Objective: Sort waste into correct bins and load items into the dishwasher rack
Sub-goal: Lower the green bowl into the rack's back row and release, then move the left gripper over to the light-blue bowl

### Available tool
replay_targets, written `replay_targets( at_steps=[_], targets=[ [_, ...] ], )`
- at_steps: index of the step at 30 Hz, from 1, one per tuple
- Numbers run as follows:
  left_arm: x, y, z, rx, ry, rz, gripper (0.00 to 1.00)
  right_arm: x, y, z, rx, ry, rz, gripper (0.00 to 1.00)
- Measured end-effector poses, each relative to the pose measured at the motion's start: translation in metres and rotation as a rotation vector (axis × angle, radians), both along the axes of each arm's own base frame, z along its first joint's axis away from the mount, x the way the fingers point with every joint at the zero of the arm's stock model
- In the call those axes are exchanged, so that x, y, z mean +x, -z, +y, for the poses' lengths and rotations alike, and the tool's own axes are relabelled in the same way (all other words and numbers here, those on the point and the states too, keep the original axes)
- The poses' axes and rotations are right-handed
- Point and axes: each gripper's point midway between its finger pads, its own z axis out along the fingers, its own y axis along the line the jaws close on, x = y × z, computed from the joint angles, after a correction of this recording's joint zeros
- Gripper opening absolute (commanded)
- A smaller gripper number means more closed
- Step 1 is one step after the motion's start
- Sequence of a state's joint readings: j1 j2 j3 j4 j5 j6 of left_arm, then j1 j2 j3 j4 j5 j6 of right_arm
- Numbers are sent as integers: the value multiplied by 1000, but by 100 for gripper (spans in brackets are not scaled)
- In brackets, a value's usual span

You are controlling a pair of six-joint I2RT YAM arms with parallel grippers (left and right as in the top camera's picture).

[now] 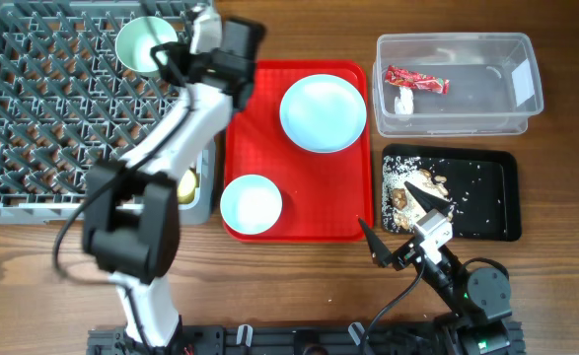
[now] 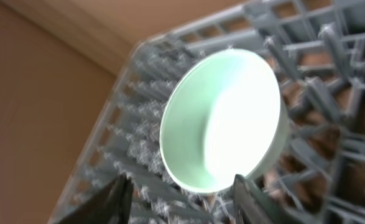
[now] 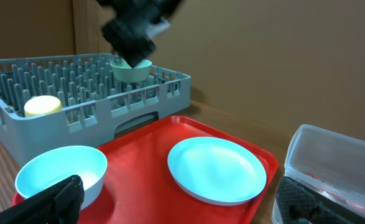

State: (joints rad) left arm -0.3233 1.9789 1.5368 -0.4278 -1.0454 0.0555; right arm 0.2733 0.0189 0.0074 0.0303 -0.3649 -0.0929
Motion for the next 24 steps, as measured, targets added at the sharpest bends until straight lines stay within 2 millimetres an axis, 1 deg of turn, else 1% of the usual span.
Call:
replay_targets(
  at_steps=[2, 4, 6, 7, 9, 12, 13, 15, 17, 19, 21, 24],
  targets=[
    [-3, -5, 8, -120, 18, -9, 67, 0, 0, 0, 0, 0, -1, 100],
    [-6, -5, 22, -330, 40, -13, 68, 0, 0, 0, 0, 0, 1, 100],
    [-2, -2, 37, -539, 51, -42, 68, 0, 0, 0, 0, 0, 0, 100],
    [-1, 0, 44, -631, 54, -52, 70, 0, 0, 0, 0, 0, 0, 100],
    [3, 7, 66, -838, 47, -84, 73, 0, 0, 0, 0, 0, 0, 100],
    [3, 9, 92, -1024, 27, -139, 75, 0, 0, 0, 1, 0, 1, 100],
    [3, 8, 96, -1062, 27, -152, 75, 0, 0, 0, 2, 0, 2, 100],
    [3, 6, 99, -1131, 32, -168, 74, 0, 0, 0, 2, 0, 2, 100],
    [4, 5, 93, -1183, 48, -165, 72, 0, 0, 0, 2, 0, 2, 100],
    [6, 7, 85, -1222, 71, -157, 64, 0, 0, 0, 2, 0, 2, 100],
    [9, 13, 78, -1259, 79, -142, 51, 0, 0, 0, 2, 0, 2, 100],
    [11, 31, 74, -1300, 58, -112, 45, 0, 0, 0, 2, 0, 2, 100]
  ],
)
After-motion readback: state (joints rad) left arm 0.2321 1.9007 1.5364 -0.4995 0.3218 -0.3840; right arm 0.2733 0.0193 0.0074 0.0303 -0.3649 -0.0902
